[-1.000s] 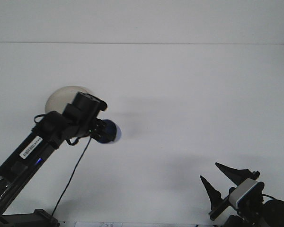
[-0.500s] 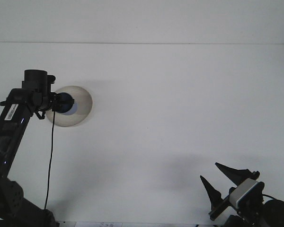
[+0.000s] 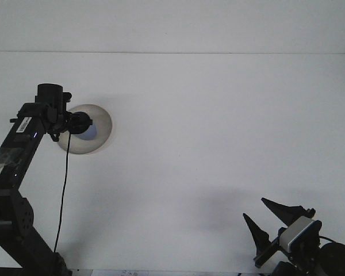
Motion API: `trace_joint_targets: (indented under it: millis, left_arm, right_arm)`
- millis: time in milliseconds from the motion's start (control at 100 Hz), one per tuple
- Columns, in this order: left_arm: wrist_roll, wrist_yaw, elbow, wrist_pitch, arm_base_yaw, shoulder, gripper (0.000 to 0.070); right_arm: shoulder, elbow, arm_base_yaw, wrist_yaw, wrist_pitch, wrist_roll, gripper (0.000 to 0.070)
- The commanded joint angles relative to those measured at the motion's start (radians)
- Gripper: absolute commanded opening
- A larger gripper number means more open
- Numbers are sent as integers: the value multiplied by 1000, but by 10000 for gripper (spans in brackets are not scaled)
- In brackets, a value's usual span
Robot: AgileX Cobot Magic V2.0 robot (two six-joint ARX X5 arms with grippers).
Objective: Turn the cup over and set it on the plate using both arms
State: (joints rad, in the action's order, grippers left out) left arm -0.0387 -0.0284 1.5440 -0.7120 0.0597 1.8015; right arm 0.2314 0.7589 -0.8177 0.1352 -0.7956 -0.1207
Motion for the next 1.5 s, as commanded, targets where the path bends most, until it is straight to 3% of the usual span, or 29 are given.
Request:
trace_joint_targets:
  millis: [0,280,450,550,700,770,980,1070,1370,1420,1490]
  left_arm:
    - [2,-3,35,-6,2,24,428]
    - [32,-2,186,-114,2,-13,435]
    - [59,-1,207,-95,1,-175,435]
    - [78,1,207,-93,1,-312,435]
    - [82,104,179,-85,-29,-544,435]
    - [89,161,121,-55,-55,-664,434]
    - [169,225,-207,29,-170,-1017,434]
    - [218,227,-367,34,-212,-1162,434]
    - [284,233,-728,29,-224,-1497,411]
    - [294,233,-753,20,-224,-1521,351]
    - [293,233,-768,-2,-224,-1540,70]
  right_arm:
    - [5,4,-8,4,8,-14,425]
    - [5,4,-8,3,6,-14,425]
    - [5,4,-8,8,-6,-14,426]
    - [5,4,-8,55,-7,-20,427]
    - [5,4,-8,129,-8,-21,428]
    - [5,4,-8,156,-8,-21,428]
    - [5,4,-8,161,-10,-21,428]
    - [5,4,-8,156,-13,-22,428]
    - [5,4,-8,119,-37,-22,422]
    - [5,4,-8,119,-41,-22,357]
    - [5,4,-8,118,-52,-22,101]
